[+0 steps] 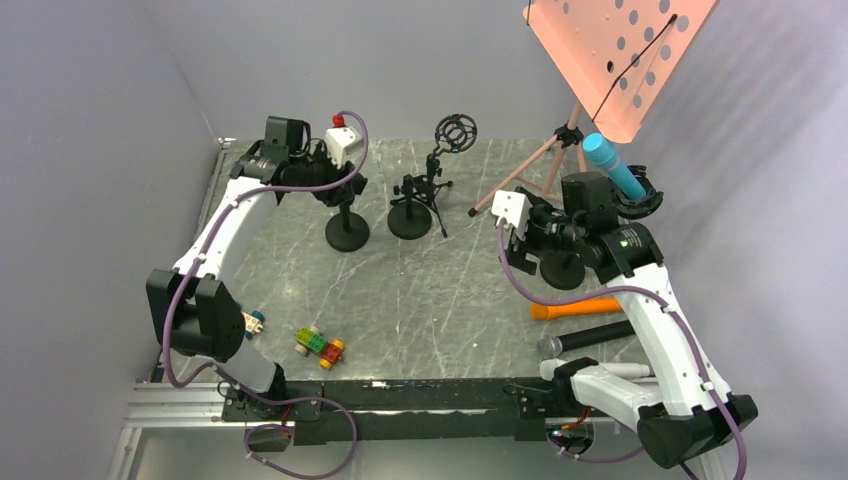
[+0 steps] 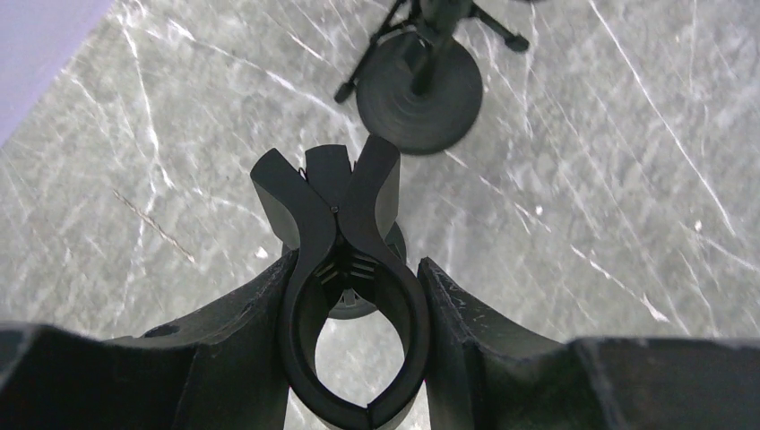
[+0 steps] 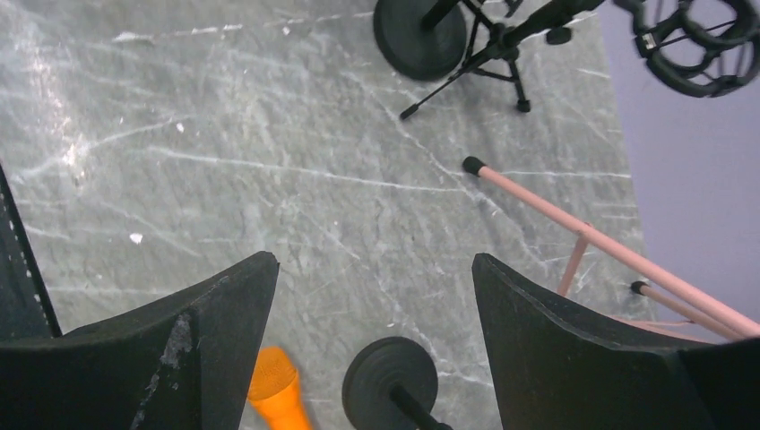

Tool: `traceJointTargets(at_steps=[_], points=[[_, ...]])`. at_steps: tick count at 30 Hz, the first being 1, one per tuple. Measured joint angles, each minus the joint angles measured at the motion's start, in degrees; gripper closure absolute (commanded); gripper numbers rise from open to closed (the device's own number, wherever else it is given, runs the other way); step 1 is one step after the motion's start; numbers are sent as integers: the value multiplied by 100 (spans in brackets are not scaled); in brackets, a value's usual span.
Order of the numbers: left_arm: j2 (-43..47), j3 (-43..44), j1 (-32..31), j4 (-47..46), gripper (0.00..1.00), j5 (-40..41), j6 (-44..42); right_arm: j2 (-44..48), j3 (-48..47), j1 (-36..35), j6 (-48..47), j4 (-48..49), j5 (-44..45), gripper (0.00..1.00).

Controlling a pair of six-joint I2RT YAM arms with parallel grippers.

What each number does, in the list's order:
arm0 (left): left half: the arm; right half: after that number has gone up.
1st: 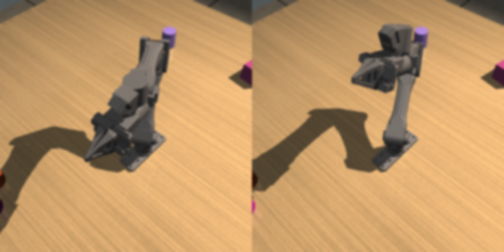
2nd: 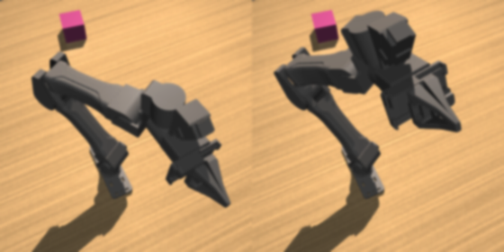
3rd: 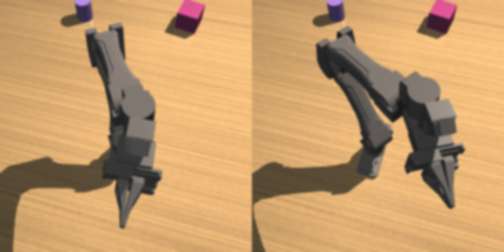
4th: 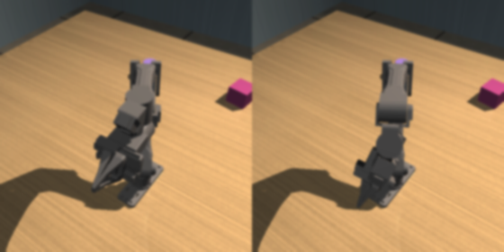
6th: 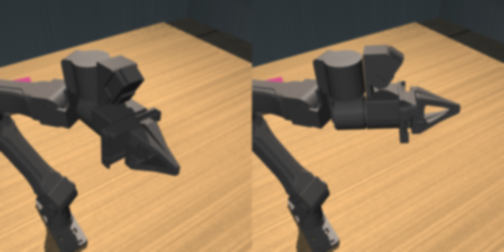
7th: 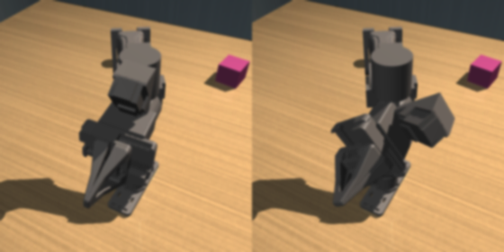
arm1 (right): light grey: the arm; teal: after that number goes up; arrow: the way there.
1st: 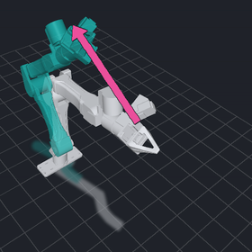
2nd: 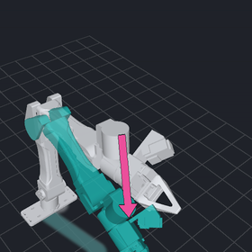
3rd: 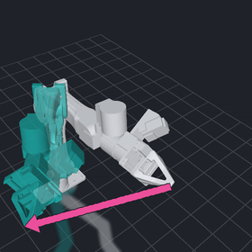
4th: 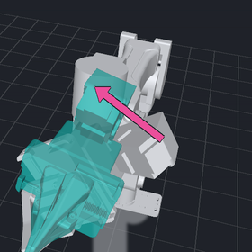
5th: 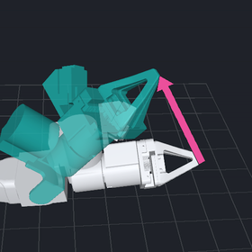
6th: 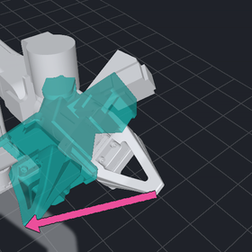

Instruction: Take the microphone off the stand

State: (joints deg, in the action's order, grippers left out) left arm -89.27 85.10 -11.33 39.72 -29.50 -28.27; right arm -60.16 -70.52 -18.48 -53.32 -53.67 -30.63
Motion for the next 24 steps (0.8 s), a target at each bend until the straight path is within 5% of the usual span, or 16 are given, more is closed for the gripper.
traceJointTargets(at_steps=[7,12,13,14,24], points=[[-669,385,-17,-903,68,-17,518,289,-275,-9,1008,402,63,18],[-905,496,-17,-1335,29,59,743,575,-398,24,1893,662,564,19],[-907,496,-17,-1377,5,103,789,654,-442,90,2059,688,750,19],[-907,505,-17,-1432,1,136,841,737,-487,164,2194,745,975,18],[-413,811,-153,-1556,1,341,1001,863,-1563,616,2531,800,3069,22]])
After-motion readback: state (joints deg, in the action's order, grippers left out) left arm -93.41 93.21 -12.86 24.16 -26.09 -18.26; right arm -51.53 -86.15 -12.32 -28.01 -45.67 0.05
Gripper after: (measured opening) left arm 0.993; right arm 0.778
